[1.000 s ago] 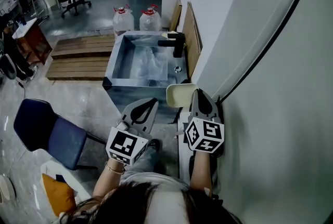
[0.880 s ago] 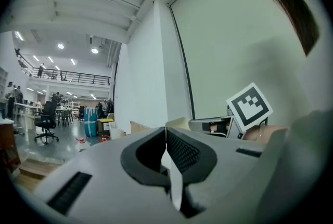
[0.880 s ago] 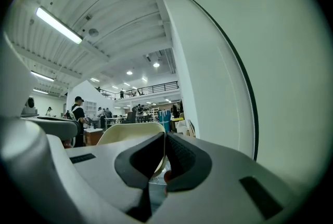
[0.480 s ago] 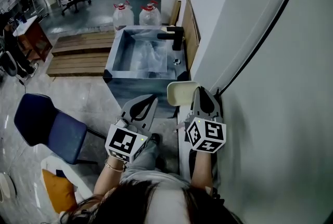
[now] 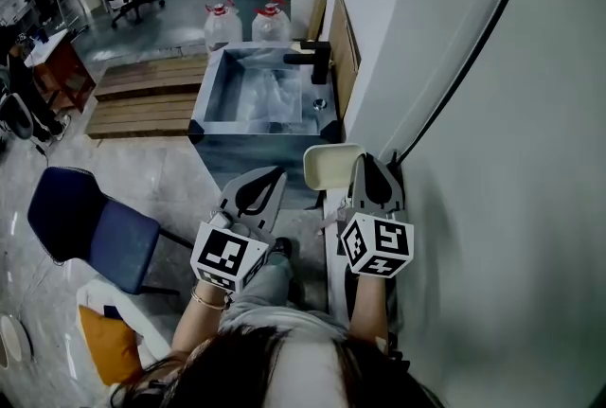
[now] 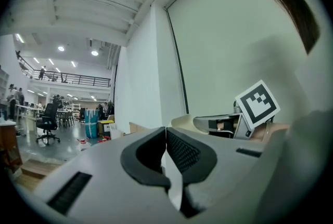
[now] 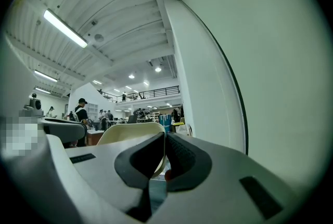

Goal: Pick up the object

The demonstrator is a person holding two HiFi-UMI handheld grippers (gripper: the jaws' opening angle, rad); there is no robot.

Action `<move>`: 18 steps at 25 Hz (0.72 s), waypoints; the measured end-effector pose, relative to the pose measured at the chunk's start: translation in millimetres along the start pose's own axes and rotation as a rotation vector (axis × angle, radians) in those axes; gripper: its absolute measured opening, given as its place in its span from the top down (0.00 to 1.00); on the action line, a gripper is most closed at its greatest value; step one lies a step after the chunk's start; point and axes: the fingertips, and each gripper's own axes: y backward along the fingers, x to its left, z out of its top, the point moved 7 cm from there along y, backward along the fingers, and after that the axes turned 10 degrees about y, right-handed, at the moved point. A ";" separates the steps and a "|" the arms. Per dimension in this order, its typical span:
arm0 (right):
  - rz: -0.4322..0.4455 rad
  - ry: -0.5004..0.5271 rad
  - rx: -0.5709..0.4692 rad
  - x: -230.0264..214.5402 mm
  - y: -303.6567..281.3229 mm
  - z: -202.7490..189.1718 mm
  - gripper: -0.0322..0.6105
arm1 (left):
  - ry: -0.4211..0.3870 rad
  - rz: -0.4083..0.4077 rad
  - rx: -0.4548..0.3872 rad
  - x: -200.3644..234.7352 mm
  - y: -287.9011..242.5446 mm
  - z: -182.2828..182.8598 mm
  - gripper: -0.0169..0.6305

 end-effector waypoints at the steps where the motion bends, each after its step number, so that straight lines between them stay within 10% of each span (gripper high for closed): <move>1: 0.000 0.002 -0.002 0.0 1.5 0.3 0.90 | 0.000 0.000 0.002 -0.9 0.6 -0.5 0.96; 18: 0.011 0.034 -0.017 -1.1 6.3 5.0 0.90 | -0.021 0.009 -0.020 -2.9 0.1 5.5 0.96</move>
